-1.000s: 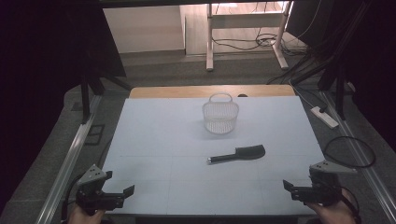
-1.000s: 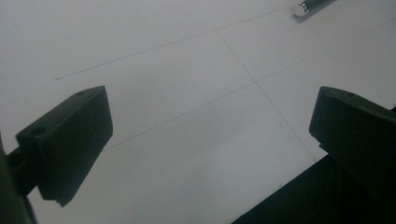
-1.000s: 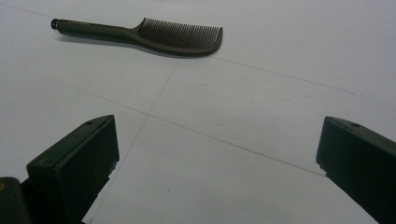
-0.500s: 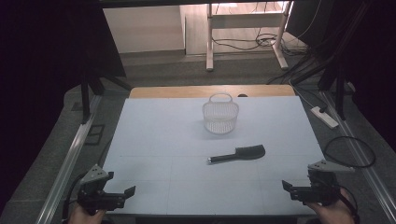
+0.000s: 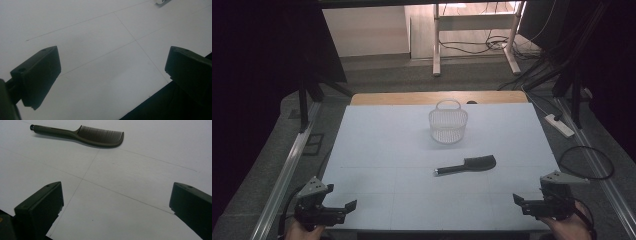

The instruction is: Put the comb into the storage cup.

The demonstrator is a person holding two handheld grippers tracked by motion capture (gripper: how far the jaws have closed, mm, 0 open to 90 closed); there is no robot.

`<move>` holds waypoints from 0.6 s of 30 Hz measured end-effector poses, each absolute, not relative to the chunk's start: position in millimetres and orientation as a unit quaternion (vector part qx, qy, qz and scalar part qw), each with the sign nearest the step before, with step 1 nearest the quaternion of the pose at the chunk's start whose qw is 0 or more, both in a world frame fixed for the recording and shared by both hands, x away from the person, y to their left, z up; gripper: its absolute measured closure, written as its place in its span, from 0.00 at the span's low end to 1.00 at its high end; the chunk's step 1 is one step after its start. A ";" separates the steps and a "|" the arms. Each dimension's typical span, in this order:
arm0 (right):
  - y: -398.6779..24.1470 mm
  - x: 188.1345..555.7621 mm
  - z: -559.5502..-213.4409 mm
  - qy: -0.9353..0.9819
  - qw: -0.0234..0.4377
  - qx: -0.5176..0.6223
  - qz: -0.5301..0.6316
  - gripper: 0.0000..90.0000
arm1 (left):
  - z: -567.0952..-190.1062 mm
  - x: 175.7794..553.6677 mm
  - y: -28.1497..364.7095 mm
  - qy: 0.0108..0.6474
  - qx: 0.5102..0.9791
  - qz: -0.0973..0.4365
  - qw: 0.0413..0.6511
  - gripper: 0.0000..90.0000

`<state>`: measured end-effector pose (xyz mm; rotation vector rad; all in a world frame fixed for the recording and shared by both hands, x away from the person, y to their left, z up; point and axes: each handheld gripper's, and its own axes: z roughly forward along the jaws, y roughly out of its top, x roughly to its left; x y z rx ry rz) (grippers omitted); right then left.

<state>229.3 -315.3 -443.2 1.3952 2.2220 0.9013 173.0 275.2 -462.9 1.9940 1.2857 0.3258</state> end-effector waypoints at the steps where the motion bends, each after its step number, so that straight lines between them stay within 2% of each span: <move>1: -314.1 229.6 -443.3 0.792 0.183 0.490 0.316 0.00 | -462.9 172.9 275.3 0.499 0.775 0.127 0.365 0.02; 18: -308.1 236.9 -439.2 0.803 0.160 0.470 0.328 0.00 | -463.1 172.9 276.6 0.502 0.773 0.124 0.368 0.02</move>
